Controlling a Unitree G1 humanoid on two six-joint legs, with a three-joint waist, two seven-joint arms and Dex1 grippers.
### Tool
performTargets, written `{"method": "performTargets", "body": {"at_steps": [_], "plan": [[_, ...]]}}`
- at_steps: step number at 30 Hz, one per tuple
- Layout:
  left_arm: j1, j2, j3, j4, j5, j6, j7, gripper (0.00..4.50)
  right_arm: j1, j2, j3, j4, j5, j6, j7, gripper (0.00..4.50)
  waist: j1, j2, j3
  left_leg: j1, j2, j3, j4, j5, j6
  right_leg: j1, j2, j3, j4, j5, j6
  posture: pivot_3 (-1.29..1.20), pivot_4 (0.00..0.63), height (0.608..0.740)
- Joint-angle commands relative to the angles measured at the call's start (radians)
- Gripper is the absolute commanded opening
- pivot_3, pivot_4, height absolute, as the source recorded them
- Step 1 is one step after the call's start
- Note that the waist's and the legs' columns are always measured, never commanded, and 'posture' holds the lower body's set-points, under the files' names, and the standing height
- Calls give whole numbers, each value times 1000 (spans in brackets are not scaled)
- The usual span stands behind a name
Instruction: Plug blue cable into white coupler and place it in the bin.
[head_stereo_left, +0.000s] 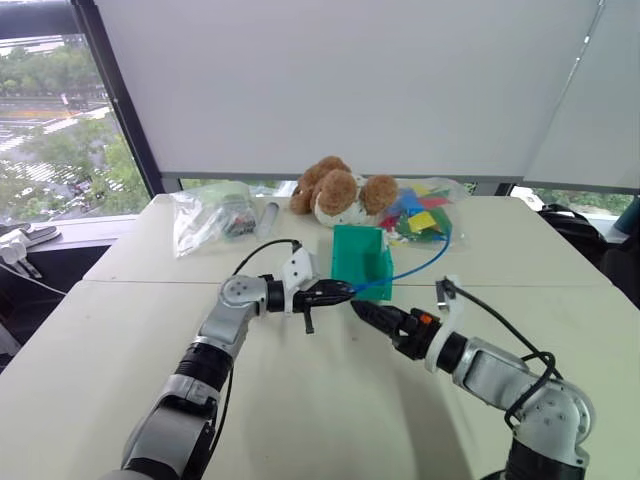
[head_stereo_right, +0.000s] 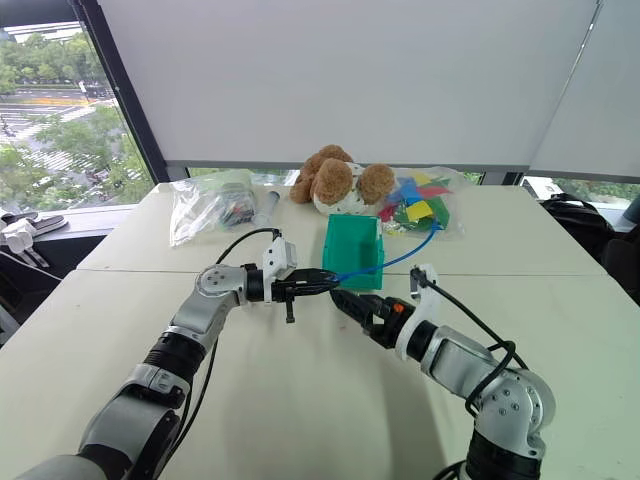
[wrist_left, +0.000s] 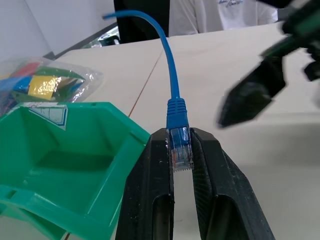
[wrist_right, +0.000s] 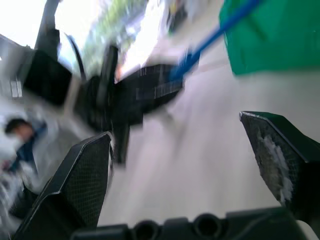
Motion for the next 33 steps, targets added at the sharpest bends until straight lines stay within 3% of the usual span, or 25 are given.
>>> {"method": "performTargets", "body": {"at_steps": [1,8,19,22,28,33], "plan": [[-5,2,7,-42,-9,-16,11,1,-37,42,-36,20,84,-13,-101,4500,1,0,0,0,0,0,0,0,0,0,0,0,0,0,0,0,150,740],[-2,-1,1,-52,-9,-15,14,1,-81,79,-1,101,128,-83,-207,4500,-5,0,0,0,0,0,0,0,0,0,1,0,0,0,0,0,150,740],[11,2,-10,-76,-7,-7,8,1,-83,54,69,149,152,-165,-232,4500,-23,0,0,0,1,0,-1,0,0,0,2,0,0,0,0,0,150,740],[12,0,-11,-77,-6,-6,10,1,-85,47,91,158,153,-182,-229,3259,-23,0,0,0,1,0,-1,0,0,0,2,0,0,0,0,0,150,740],[13,-1,-13,-79,-7,-5,16,1,-77,35,124,162,162,-208,-228,144,-22,0,0,0,1,0,-1,0,0,0,2,0,0,0,0,0,150,740],[16,3,-16,-79,1,2,25,1,-77,19,135,150,189,-216,-241,61,-23,0,0,0,1,0,-1,0,0,0,2,0,0,0,0,0,150,740]]}}
